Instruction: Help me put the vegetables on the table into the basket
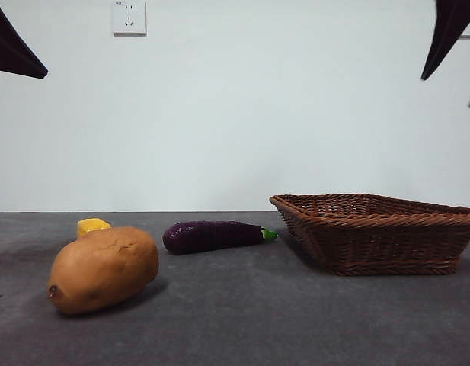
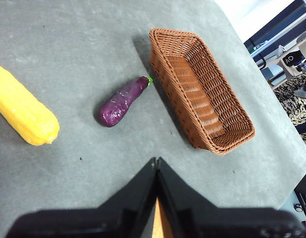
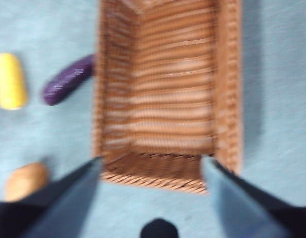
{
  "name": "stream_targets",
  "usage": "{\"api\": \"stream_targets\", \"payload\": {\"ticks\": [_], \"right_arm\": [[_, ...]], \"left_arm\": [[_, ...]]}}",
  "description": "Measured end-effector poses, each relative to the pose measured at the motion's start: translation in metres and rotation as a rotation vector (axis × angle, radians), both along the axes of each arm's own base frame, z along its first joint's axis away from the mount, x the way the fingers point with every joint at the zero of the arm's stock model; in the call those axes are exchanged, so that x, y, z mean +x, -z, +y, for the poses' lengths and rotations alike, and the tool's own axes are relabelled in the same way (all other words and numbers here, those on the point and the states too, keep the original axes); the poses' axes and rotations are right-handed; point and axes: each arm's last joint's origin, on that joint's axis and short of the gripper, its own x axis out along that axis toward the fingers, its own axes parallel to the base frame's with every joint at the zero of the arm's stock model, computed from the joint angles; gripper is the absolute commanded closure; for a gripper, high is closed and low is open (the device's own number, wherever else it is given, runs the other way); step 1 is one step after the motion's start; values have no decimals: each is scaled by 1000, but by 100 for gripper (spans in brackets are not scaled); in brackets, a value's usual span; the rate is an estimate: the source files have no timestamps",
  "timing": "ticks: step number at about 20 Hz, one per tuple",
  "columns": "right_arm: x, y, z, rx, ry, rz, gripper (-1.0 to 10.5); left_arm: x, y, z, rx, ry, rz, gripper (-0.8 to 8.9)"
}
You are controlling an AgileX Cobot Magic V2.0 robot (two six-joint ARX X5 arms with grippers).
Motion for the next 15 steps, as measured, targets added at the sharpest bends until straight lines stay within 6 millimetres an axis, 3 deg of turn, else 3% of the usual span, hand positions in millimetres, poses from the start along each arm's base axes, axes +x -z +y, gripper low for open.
{"api": "stream_targets", "payload": {"ticks": [8, 15], "right_arm": [[69, 34, -3, -111, -16, 127, 346], [125, 79, 1, -191, -47, 173, 351]], "left_arm": [[-4, 6, 0, 25, 21, 47, 817], [3, 13, 0, 38, 28, 73, 817]]}}
